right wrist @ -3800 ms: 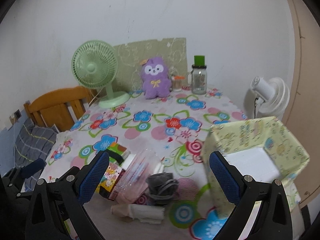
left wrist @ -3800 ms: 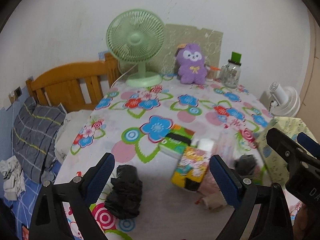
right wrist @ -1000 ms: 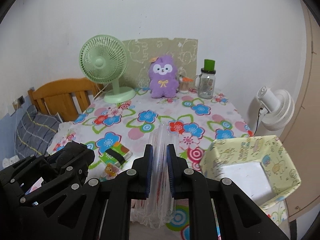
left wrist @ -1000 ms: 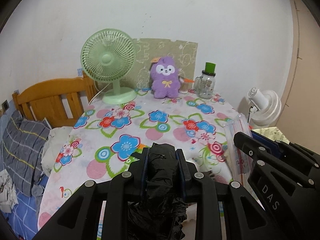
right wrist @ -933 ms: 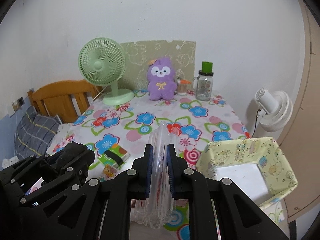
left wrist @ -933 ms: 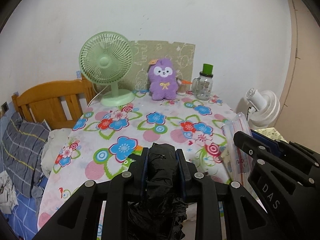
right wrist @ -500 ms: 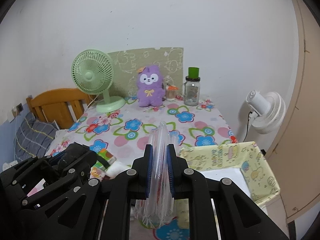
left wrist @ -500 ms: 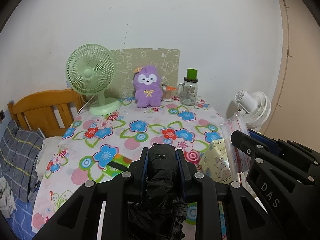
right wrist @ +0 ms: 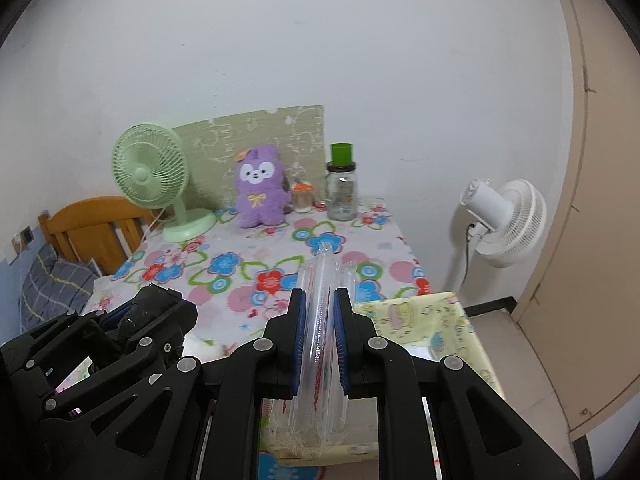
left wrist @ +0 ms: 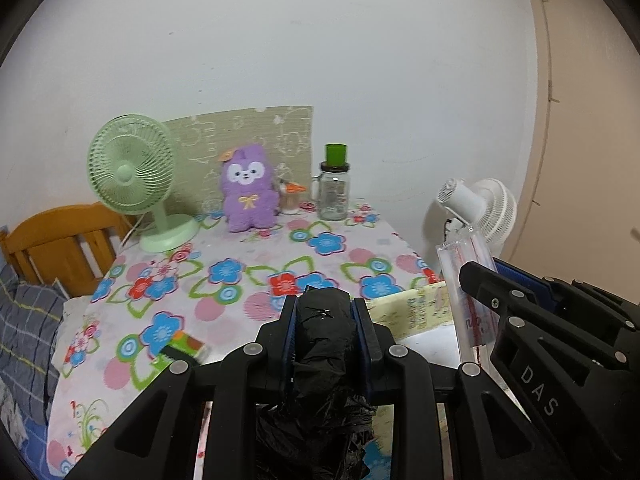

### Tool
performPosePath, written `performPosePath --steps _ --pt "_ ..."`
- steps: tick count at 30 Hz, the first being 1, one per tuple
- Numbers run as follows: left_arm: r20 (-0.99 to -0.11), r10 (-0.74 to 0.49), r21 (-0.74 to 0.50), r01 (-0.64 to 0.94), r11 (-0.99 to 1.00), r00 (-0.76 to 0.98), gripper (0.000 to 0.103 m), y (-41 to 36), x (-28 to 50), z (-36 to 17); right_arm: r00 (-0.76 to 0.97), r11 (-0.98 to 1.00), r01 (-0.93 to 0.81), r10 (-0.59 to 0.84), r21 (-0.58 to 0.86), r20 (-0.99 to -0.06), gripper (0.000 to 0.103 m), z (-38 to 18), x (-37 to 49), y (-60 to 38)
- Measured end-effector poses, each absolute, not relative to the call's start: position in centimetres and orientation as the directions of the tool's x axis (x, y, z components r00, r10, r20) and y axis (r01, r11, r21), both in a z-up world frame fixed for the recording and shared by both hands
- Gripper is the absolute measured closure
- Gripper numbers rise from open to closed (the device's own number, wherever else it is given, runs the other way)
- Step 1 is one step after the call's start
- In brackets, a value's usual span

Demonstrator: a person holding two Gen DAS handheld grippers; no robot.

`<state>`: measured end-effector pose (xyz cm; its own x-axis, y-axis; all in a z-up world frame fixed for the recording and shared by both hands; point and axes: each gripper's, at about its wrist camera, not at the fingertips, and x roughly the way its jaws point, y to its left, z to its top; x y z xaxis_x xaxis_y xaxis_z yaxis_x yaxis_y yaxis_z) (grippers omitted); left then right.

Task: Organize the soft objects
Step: 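Lift the black cloth and clear bag and carry both toward the printed box, then lower both items into the printed box and open both tools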

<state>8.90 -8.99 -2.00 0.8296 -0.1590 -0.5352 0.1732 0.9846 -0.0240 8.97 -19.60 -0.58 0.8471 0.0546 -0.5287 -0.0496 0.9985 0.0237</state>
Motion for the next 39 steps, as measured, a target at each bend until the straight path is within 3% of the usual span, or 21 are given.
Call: performPosePath --steps 22,31,36,38,39 --pt "-0.639 -0.269 -0.04 0.318 0.947 0.721 0.077 -17.4 14.1 -6.1 0.77 0.996 0.088 -0.051 0.026 -0.636 0.086 -4.7 13.1 -28.0" --pt "-0.701 -0.246 -0.029 0.318 0.948 0.67 0.061 -18.2 15.9 -8.7 0.731 0.997 0.078 -0.044 0.019 -0.681 0.086 -6.8 15.0 -28.5" --pt "-0.715 -0.253 -0.036 0.327 0.944 0.652 0.042 -18.3 15.9 -9.2 0.706 0.998 0.058 -0.023 0.026 -0.708 0.078 -7.7 16.0 -28.2" --pt "-0.716 -0.257 -0.04 0.33 0.943 0.649 0.035 -18.3 15.9 -9.1 0.702 0.998 0.06 -0.016 0.036 -0.712 0.054 -7.9 16.1 -28.2" --pt "-0.715 -0.261 -0.045 0.33 0.943 0.649 0.033 -18.3 15.9 -9.1 0.707 0.997 0.064 -0.017 0.04 -0.707 0.047 -7.8 16.0 -28.2"
